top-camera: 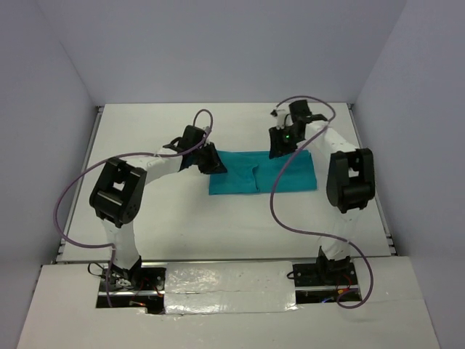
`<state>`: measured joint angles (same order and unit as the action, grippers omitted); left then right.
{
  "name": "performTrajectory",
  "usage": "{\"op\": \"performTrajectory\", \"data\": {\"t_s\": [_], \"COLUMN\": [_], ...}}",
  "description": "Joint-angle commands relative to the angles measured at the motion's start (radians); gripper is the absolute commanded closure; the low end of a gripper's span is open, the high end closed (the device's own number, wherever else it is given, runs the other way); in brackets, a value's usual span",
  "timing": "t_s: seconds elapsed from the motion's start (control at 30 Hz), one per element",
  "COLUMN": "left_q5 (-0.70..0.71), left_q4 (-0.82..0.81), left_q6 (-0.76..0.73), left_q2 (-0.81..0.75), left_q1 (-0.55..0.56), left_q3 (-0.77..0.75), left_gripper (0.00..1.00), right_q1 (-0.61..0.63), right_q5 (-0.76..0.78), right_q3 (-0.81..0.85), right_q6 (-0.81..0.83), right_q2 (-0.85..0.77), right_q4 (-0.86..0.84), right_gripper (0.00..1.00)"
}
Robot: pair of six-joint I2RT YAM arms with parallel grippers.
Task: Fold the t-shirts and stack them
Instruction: Grab one side of the 2/3 rectangular tshirt with right arm
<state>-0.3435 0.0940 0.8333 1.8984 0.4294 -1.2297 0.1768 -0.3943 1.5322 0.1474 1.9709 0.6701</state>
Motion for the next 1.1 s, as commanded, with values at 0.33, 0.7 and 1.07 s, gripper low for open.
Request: {"op": "performTrajectory", "data": {"t_s": [0.33, 0.7, 1.07], "left_q5": [-0.063, -0.003, 0.041], "left_q4": [-0.051, -0.086, -0.114], "left_q6": [-0.06, 0.026, 0.082], "left_q2": [-0.329, -0.604, -0.734], "left_q1": [0.0, -0.001, -0.001], "left_q3": [0.016, 0.326, 0.466], "left_gripper": [0.18, 0.18, 0.17], "right_q1": [-0.335, -0.362, -0.347], "right_q5": [0.002, 0.026, -0.046], "right_q3": [-0.098, -0.034, -0.092], "right_q6": [0.199, 0.245, 0.261], "right_q2": [-0.141, 0.054, 0.103], "right_q4": [0.091, 0.091, 0.063], "right_gripper": [0.26, 0.23, 0.29]}}
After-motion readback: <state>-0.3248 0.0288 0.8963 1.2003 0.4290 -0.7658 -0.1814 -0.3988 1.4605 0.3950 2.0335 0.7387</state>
